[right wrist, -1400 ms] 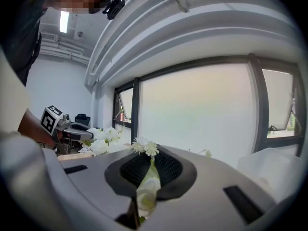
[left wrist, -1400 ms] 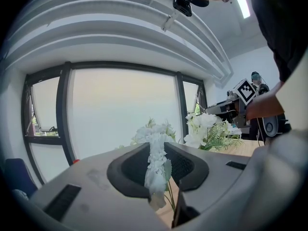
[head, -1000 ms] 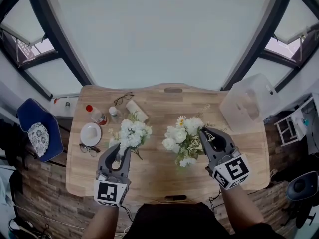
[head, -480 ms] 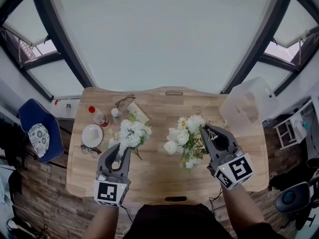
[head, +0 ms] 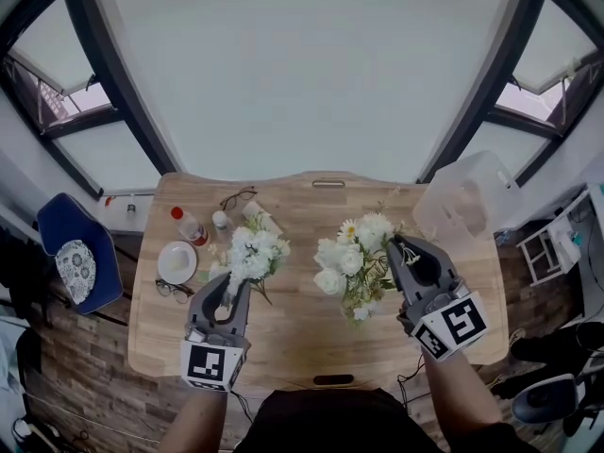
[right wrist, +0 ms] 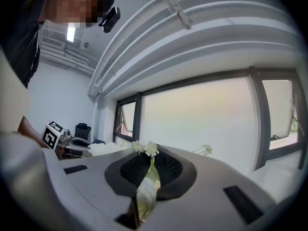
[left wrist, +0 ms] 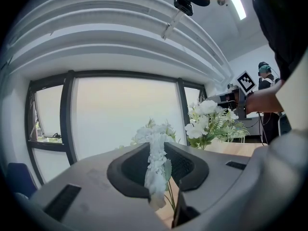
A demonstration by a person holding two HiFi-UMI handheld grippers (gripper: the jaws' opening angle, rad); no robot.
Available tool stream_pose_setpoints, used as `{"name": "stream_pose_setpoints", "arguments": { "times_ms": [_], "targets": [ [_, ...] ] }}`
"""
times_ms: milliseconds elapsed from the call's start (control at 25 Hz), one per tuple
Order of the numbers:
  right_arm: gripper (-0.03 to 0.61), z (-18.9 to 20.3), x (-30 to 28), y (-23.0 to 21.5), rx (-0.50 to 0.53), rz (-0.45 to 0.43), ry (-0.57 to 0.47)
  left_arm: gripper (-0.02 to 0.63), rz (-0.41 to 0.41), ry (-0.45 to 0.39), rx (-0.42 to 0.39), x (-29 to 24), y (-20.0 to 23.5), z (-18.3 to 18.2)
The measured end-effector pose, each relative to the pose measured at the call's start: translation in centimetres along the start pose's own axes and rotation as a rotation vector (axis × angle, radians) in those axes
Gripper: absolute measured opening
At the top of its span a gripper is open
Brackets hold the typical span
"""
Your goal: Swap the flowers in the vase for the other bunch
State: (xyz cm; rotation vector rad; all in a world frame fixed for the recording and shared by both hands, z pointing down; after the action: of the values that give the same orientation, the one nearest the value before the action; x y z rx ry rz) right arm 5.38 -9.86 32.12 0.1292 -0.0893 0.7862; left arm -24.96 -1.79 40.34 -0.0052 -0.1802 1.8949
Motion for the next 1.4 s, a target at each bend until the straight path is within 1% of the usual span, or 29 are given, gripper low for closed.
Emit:
{"name": "stream_pose_setpoints", "arguments": {
  "times_ms": [200,480,640,840,1040,1160,1400],
  "targets": [
    [0.043,-1.6,0.5,-0.2,0.010,0.012,-0.034,0.086,-0.005,-0.035,0.021,-0.3,-0.3,-1.5],
    [0.043,-3.4,1.6,-0.6,0.012,0.028,-0.075,0.086,0.010,-0.037,-0.013,-0.4,-0.6,-2.1],
    [0.043,-4.4,2.4,-1.0,-0.001,0.043,-0.101,0.086,0.018,-0.055,-0.023,-0.8,-0.9,-2.8],
    [0.043,-6.3,3.7,-1.4,-0.041,0.058,-0.151,0.086,0.018,-0.112,-0.013,-1.4,-1.3,-4.4],
    [0.043,-8.0,5.2,-2.1,-0.041,0.077,-0.194,0.086,0.027,-0.158,-0.012,-2.1,-1.9,-6.3],
    [0.043,-8.2,5.9,-2.6,-0.049,0.101,-0.204,0.086,0.038,-0.175,-0.007,-2.3,-2.1,-7.3],
    [0.044,-7.5,7.6,-3.5,-0.062,0.144,-0.203,0.086,0.063,-0.191,-0.026,-2.8,-2.7,-8.5]
  ]
}}
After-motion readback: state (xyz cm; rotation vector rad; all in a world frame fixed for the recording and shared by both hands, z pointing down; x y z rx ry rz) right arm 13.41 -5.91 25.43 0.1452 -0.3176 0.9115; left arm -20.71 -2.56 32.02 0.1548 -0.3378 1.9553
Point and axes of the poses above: the fingertips, and each gripper's own axes: x backward along the fingers, y to its left, z out of its underside, the point moved 7 cm from there along x, backward along the fingers, and after that the axes turned 12 degrees about -y, right-handed, at the moved point
